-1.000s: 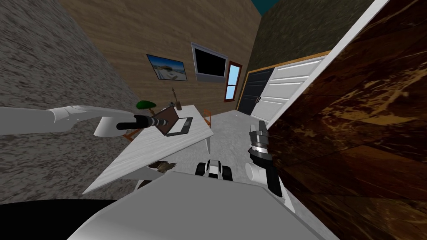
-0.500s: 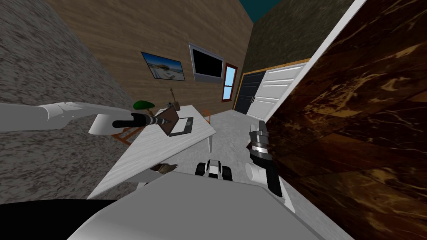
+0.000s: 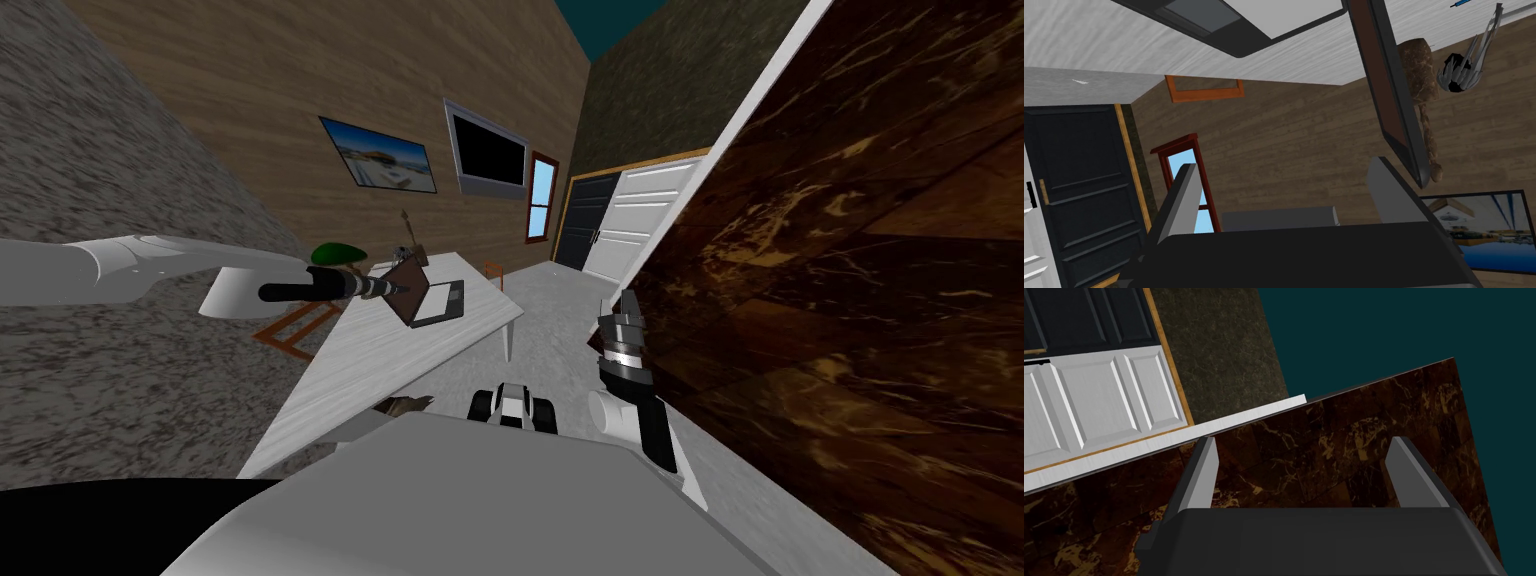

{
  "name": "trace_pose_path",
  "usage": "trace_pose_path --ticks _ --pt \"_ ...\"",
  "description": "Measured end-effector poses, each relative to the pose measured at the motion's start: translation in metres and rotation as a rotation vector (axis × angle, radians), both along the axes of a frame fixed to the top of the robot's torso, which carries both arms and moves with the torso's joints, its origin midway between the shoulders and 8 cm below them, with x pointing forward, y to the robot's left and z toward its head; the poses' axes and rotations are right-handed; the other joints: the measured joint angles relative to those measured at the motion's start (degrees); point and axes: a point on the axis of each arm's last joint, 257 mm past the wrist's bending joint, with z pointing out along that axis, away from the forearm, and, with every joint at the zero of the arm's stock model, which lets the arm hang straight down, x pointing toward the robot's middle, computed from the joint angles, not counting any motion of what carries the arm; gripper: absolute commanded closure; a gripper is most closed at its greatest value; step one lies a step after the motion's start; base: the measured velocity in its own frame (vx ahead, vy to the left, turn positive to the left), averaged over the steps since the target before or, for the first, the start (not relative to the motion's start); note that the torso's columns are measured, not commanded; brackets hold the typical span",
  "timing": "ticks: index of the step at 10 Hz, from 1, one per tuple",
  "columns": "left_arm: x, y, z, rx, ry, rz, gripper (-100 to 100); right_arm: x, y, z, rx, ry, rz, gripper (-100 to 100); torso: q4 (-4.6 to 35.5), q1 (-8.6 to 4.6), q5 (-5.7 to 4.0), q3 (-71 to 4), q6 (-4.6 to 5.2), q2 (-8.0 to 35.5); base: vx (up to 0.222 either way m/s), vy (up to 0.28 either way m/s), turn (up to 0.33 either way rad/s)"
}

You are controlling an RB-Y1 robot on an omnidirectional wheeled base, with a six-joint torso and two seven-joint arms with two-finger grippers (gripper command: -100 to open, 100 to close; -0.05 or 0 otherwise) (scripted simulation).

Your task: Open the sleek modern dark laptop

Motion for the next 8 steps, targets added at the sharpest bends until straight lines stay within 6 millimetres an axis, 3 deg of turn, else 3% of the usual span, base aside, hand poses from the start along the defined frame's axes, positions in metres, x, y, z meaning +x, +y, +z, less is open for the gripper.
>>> trace_pose_path --ticks 4,7,8 --pt "0.002 0.005 0.013 0.002 -0.006 0.001 -100 0.000 0.000 0.000 0.000 0.000 0.000 0 -0.05 -0.05 0.01 -0.05 0.04 -0.08 -0.098 0.136 -0.113" --pt "0.002 0.011 0.004 -0.004 -0.006 0.007 -100 0.000 0.000 0.000 0.000 0.000 0.000 0 -0.17 -0.26 -0.05 -0.25 0.10 -0.38 0.037 0.007 -0.034" --pt "0.002 0.011 0.003 -0.003 -0.006 0.007 100 0.000 0.000 0.000 0.000 0.000 0.000 0 -0.09 -0.14 -0.01 -0.10 0.08 -0.13 -0.021 -0.009 0.069"
